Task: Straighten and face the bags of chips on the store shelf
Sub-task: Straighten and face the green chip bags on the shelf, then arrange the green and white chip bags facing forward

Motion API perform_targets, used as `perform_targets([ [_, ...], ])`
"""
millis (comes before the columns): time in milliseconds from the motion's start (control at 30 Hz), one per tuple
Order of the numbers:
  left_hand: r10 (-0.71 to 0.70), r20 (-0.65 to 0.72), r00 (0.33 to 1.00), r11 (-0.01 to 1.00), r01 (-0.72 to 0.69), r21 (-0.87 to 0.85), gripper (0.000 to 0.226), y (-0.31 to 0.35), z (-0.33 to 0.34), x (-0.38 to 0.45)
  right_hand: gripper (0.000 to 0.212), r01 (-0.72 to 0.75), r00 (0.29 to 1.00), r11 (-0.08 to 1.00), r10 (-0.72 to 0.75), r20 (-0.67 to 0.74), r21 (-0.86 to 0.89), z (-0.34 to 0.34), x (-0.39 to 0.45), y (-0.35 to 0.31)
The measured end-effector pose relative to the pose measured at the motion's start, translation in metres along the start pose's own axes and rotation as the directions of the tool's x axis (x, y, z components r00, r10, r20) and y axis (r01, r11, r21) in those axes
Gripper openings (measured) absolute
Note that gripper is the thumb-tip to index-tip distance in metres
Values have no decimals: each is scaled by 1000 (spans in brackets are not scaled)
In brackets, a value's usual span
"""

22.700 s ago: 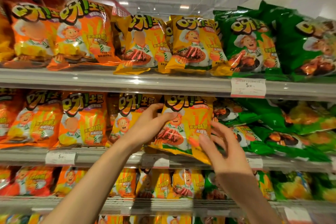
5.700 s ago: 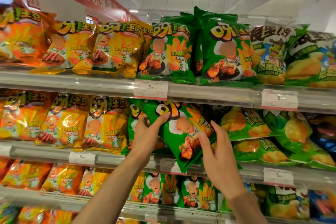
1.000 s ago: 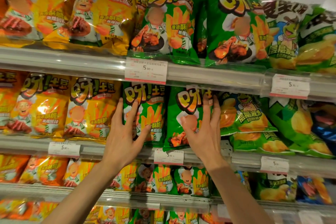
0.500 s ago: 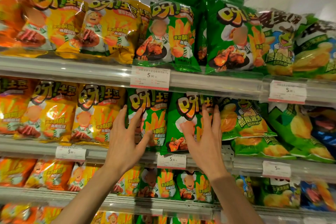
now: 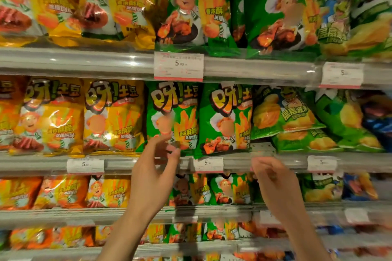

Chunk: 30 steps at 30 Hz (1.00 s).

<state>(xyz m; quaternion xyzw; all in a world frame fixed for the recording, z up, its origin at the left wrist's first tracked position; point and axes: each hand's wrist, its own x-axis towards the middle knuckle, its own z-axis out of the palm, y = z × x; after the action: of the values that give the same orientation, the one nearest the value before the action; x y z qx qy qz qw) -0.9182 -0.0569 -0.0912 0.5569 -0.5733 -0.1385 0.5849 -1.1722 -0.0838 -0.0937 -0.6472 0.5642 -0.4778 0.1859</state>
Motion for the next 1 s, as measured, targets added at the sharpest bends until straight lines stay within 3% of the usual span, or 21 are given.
perform_targets([
  [167,-142,83,986,985,149,-87,17,-7,19,-22,14,-204,978,974,198,66,97,-10,-26,21],
  [500,-259,82,962,953,268,-141,14,16,72,-49,16,-316,948,930,303,98,187,-66,-22,66],
  [733,-223,-22,975,969,220,-111,18,76,164,-54,23,-170,979,974,150,135,151,-133,24,100],
  [867,-187,-49,981,978,181,-105,15,108,202,-42,18,-92,985,968,54,164,235,-159,49,106],
  [1000,-151,-66,986,988,151,-3,27,120,222,-28,14,-26,982,952,-33,184,307,-170,71,102],
])
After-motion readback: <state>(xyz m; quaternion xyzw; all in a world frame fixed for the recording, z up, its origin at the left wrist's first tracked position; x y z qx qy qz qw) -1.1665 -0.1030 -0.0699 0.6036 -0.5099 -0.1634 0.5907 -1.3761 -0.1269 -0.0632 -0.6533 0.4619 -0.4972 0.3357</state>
